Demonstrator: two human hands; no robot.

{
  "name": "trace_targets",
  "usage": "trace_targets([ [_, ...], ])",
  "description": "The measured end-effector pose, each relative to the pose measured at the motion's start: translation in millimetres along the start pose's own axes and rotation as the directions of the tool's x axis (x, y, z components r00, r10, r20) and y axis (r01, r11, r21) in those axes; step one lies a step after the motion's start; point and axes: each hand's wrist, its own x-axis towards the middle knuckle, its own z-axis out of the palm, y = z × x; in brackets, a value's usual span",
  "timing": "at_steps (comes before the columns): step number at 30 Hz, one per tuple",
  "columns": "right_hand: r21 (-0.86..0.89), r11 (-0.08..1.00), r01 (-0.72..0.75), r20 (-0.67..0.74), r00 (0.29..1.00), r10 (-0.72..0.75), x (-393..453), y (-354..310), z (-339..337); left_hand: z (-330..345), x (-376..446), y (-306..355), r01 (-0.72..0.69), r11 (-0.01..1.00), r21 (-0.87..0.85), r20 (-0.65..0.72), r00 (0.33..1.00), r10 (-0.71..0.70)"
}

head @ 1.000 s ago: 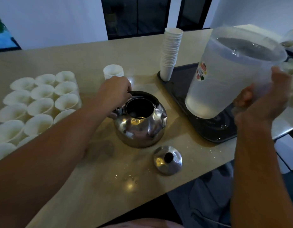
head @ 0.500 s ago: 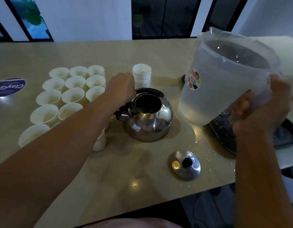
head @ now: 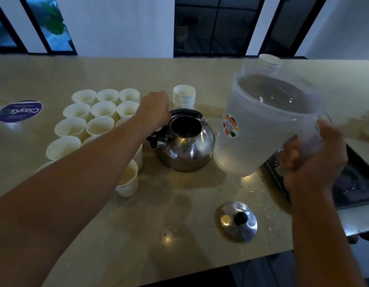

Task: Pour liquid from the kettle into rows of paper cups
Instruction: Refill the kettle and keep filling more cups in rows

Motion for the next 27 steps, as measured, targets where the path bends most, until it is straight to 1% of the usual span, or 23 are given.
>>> trace_targets([
  [2, 0.008, 0.999, -0.039, 0.009, 0.999, 0.039, 3, 2, -2, 0, 2, 0, 0.015, 1.0, -0.023, -0.002, 1.0, -0.015],
  [7, -0.014, 0.997, -0.074, 0.045, 0.996, 0.074, 4, 8, -7, -1, 3, -1, 0.025, 0.998, -0.066, 0.017, 1.0, -0.024],
  [13, -0.099, 0.982, -0.16, 0.011, 0.987, 0.162, 4, 17, -12, -2, 3, -2, 0.031, 0.997, -0.076, 0.026, 0.999, -0.029],
  [16, -0.091, 0.975, -0.2, 0.006, 0.979, 0.202, 4, 17, -10, -3, 3, -2, 0.031, 0.996, -0.087, 0.032, 0.999, -0.028],
  [23, -0.116, 0.971, -0.209, 0.015, 0.977, 0.212, 4, 14, -9, -1, 3, -3, 0.045, 0.994, -0.098, 0.034, 0.999, -0.042],
  [27, -0.1, 0.975, -0.196, 0.003, 0.98, 0.197, 2, 8, -3, 0, 3, -3, 0.054, 0.992, -0.11, 0.036, 0.998, -0.05],
])
